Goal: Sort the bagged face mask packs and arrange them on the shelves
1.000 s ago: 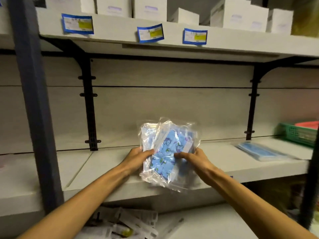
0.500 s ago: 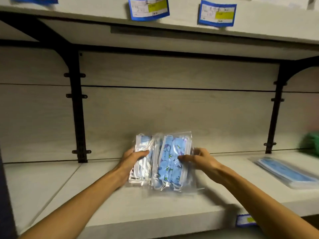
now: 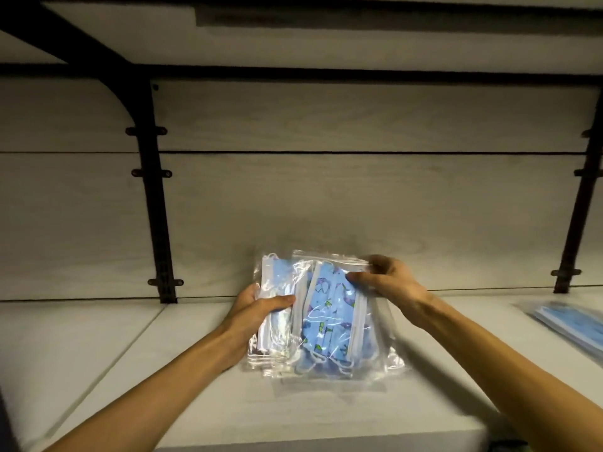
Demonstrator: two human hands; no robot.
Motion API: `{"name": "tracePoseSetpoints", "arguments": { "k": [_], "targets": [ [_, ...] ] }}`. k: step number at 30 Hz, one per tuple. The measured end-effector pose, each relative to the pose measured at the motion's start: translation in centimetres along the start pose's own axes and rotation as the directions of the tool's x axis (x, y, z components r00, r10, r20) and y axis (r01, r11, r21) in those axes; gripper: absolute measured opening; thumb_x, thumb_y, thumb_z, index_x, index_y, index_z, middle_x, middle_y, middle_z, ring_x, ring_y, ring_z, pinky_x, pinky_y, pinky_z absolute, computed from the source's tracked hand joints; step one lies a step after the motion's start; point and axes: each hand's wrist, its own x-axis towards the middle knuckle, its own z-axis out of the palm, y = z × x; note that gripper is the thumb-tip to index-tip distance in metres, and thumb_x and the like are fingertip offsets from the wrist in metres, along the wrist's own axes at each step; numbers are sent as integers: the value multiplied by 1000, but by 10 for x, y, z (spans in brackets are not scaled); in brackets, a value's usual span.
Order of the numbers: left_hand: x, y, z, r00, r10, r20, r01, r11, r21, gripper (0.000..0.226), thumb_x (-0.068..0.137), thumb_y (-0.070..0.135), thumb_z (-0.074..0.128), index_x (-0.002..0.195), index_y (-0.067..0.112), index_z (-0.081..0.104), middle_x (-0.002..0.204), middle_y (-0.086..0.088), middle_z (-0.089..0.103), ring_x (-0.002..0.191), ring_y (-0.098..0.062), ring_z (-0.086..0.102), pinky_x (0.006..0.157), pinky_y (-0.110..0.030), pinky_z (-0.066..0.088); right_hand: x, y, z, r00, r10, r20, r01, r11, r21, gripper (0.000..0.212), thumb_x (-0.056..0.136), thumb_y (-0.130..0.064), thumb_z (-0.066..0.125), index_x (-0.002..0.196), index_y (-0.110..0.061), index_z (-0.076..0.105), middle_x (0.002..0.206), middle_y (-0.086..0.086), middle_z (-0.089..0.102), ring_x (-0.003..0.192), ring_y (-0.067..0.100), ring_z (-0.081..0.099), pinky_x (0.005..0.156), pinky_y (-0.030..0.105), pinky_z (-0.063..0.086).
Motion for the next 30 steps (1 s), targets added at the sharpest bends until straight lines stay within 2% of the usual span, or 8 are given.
{"name": "tracePoseSetpoints", "arguments": {
  "k": [5,8,14,16,18,21,25,30],
  "targets": [
    [-2,-5,-3,999,34,-11,-34,999,19,38,80,14,82,114,19,66,98,7,79,97,-10,73,77,-20,51,0,27,-8,998,-13,-64,10,999,-42,16,88,1,72,103,4,68,88,15,70,67,17,61,54,21,50],
    [-2,-9,-3,999,31,-35,-30,999,12,31,82,12,80,108,19,65,85,13,78,76,2,72,58,-9,50,2,29,-18,996,29,-85,-31,999,-23,18,88,-1,72,105,-5,67,88,9,69,61,13,61,49,19,49],
    [1,-8,-5,1000,-5,0,5,1000,-27,25,85,17,77,101,25,60,71,29,71,62,14,65,47,-8,45,5,28,-29,987,140,-74,-131,985,113,30,85,0,64,110,-14,71,92,8,72,67,19,61,61,27,51],
    [-1,-4,-5,1000,-21,6,21,999,-28,30,82,20,79,108,24,63,80,20,76,70,5,71,56,-13,52,5,28,-32,983,165,-77,-150,973,178,31,88,1,60,114,-12,70,98,12,73,73,23,65,63,29,53],
    [-4,-1,-3,998,-46,34,48,998,-43,41,79,26,82,117,21,67,97,3,79,89,-15,76,82,-33,60,6,29,-31,982,182,-46,-162,944,288,30,91,4,57,117,-7,67,106,17,73,83,26,70,64,30,56],
    [-9,1,-1,995,-49,82,53,998,-39,52,75,26,85,122,15,67,107,-8,78,99,-28,75,96,-49,56,7,30,-26,985,168,38,-169,898,406,27,94,6,54,116,-6,64,107,16,74,86,22,73,65,28,59],
    [-8,-3,-4,999,2,54,-2,1000,11,45,78,6,83,119,15,65,102,-3,79,93,-19,76,73,-26,60,7,30,-33,993,112,28,-115,976,185,19,97,-10,60,112,-11,71,106,5,77,84,20,69,72,32,57],
    [-7,-2,-6,1000,12,21,-12,1000,1,39,79,4,81,110,20,64,88,12,79,75,1,73,53,-7,50,8,33,-43,970,94,-224,-81,995,63,19,95,-14,60,105,-13,76,97,0,70,75,16,58,64,29,51]
  ]
}}
